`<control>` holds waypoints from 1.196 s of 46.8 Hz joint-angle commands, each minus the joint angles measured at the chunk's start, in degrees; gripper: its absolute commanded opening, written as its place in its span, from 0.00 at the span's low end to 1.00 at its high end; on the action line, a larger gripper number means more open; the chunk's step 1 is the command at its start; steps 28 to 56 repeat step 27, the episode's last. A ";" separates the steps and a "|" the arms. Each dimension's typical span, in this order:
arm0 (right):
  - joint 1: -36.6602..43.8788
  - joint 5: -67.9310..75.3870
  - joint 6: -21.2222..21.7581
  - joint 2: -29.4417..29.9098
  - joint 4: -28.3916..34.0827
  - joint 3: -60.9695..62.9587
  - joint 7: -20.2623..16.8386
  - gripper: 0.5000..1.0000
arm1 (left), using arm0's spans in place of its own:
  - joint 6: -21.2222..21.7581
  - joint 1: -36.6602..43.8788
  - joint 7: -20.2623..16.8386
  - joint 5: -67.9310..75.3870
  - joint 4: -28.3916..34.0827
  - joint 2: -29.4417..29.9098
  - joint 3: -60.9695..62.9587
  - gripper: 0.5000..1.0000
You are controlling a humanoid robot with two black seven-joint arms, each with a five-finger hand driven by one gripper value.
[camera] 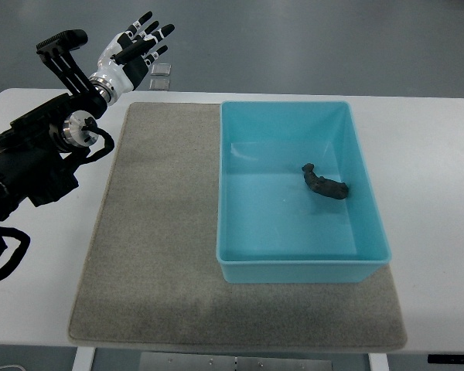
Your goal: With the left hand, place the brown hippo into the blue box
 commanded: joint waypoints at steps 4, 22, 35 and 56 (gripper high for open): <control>0.00 0.00 0.01 0.00 -0.01 0.00 -0.03 0.87 | -0.17 0.00 0.01 0.03 -0.02 0.09 0.06 0.99; 0.00 0.09 0.10 0.00 0.26 0.00 -0.03 0.87 | -0.17 -0.44 0.01 0.03 0.07 0.53 -0.03 0.99; 0.09 -0.61 0.80 0.00 2.19 -0.44 -0.11 0.87 | -0.08 -0.61 0.01 -0.05 0.07 0.53 -0.03 0.99; 0.09 -0.61 0.80 0.00 2.19 -0.44 -0.11 0.87 | -0.08 -0.61 0.01 -0.05 0.07 0.53 -0.03 0.99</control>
